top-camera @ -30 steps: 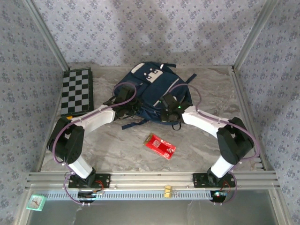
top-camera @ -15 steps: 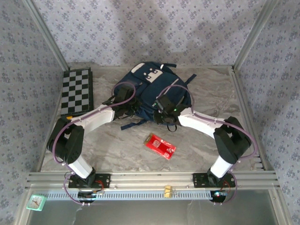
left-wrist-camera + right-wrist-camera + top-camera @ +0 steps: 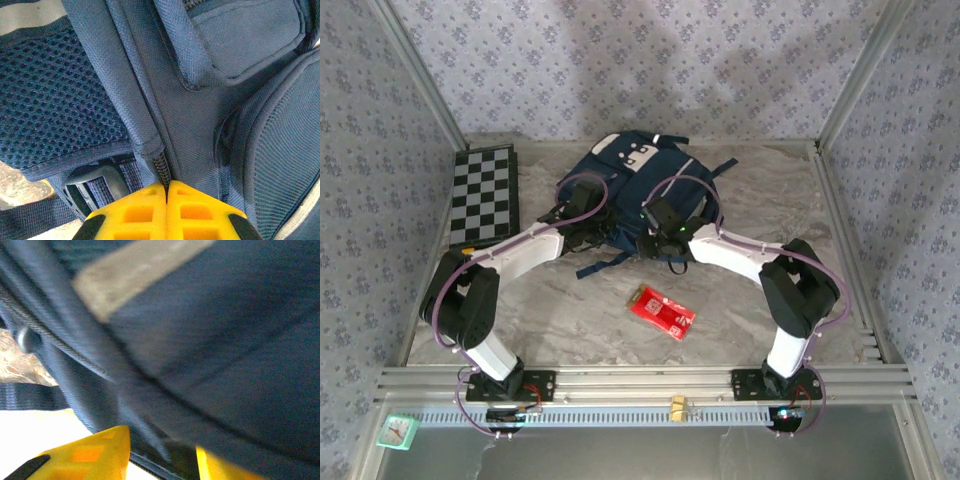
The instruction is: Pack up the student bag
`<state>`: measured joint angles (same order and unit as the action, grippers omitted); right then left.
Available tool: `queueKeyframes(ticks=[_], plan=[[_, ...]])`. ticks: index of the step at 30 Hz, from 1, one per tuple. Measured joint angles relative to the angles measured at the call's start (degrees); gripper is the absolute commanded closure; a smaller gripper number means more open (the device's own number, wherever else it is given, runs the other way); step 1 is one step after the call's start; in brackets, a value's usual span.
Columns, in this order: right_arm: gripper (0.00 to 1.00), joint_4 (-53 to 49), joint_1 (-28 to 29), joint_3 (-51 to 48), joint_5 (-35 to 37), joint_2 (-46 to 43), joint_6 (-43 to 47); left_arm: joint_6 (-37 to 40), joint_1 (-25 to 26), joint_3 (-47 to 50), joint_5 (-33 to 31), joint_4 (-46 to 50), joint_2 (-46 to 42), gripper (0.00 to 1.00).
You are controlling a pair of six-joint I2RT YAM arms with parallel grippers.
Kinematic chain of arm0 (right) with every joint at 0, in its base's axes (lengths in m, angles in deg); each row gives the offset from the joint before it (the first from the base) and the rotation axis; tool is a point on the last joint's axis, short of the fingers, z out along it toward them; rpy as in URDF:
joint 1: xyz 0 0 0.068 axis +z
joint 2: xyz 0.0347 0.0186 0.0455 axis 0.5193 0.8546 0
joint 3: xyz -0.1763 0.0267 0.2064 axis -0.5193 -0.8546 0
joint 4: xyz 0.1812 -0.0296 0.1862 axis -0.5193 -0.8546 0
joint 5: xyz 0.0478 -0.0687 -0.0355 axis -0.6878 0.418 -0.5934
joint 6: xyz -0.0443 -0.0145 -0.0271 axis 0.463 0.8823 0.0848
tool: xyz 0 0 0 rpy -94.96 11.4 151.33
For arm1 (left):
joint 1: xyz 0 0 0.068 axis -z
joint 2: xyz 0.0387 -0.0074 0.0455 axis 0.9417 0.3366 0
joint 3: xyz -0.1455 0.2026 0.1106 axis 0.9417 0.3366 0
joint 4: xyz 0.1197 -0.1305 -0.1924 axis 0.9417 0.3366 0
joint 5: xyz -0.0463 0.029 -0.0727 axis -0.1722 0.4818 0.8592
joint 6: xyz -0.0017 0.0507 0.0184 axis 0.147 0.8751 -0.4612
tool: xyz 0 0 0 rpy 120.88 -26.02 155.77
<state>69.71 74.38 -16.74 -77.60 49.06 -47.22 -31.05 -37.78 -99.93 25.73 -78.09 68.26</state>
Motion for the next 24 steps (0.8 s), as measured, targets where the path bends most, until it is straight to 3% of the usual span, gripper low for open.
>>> queueKeyframes(ticks=[11, 18, 24], plan=[[0.58, 3.7, 1.2, 0.3, 2.4, 0.0, 1.8, 0.1, 0.0, -0.5, 0.1, -0.4, 0.0, 1.00], [0.66, 2.3, 1.5, 2.0, 5.5, 0.9, 1.8, 0.4, 0.0, -0.7, 0.3, -0.5, 0.1, 1.00], [0.65, -0.3, 1.5, 5.8, 7.9, 5.5, -0.6, 0.4, 0.0, -0.8, 0.3, -0.6, 0.4, 1.00]])
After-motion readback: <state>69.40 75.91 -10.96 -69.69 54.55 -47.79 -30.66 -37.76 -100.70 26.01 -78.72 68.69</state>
